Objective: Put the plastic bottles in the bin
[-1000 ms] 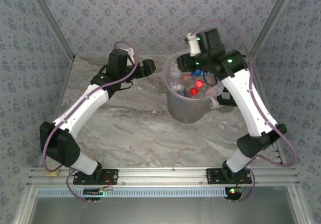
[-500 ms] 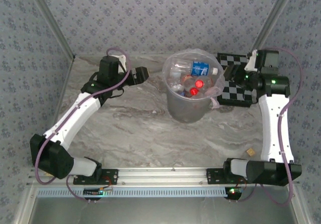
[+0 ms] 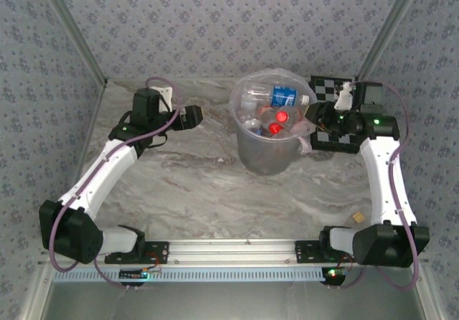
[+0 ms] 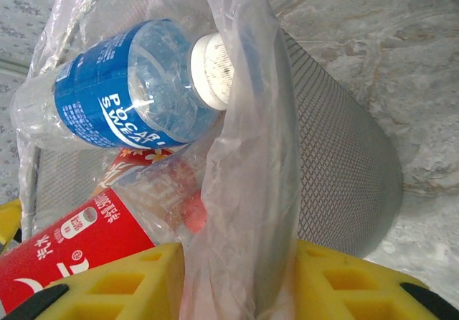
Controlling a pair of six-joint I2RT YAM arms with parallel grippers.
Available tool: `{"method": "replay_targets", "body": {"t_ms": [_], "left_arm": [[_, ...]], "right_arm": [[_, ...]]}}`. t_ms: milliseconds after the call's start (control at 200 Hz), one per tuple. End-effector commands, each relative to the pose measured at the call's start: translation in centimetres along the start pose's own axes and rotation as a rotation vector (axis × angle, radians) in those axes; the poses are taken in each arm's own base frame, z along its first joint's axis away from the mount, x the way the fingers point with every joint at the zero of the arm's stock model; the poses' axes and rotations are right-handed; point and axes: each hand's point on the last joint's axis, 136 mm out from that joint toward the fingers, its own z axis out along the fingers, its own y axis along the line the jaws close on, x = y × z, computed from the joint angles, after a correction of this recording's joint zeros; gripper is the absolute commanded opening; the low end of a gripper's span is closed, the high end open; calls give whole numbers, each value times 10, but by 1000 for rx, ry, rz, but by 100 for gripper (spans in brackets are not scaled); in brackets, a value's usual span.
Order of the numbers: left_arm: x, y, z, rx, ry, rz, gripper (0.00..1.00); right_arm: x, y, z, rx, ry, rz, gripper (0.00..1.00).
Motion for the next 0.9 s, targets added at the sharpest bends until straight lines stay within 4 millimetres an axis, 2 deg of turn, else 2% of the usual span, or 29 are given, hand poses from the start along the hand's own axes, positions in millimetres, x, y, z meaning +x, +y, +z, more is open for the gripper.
{"method": "replay_targets", "body": {"t_ms": [0, 105, 210, 405, 525, 560, 645, 720, 770, 895], "left_arm": [[-2, 5, -11, -3, -20, 20, 100], [-1, 24, -21, -61, -55, 12, 100], [-1, 51, -35, -131, -91, -29, 100], [10, 94, -61, -260, -128, -79, 100], [18, 109, -71, -298, -133, -98, 100], [20, 113, -73, -309, -135, -105, 100], [22, 130, -81, -394, -150, -126, 100], [23, 146, -90, -497, -159, -132, 100], [24, 155, -94, -553, -169, -126, 100], [23, 181, -102, -696, -224, -100, 100]], "right_arm": [[1, 20, 19, -68, 28, -18, 40], [-1, 37, 37, -89, 30, -52, 40], [-4, 58, 57, -108, 33, -80, 39], [-20, 103, 96, -194, 20, -124, 39], [-31, 122, 107, -206, 13, -159, 40], [-37, 126, 106, -206, 2, -169, 43], [-52, 125, 97, -167, -40, -196, 61], [-67, 118, 78, -130, -89, -217, 82], [-76, 108, 63, -98, -128, -222, 99], [-85, 59, 29, 66, -225, -254, 100]]}}
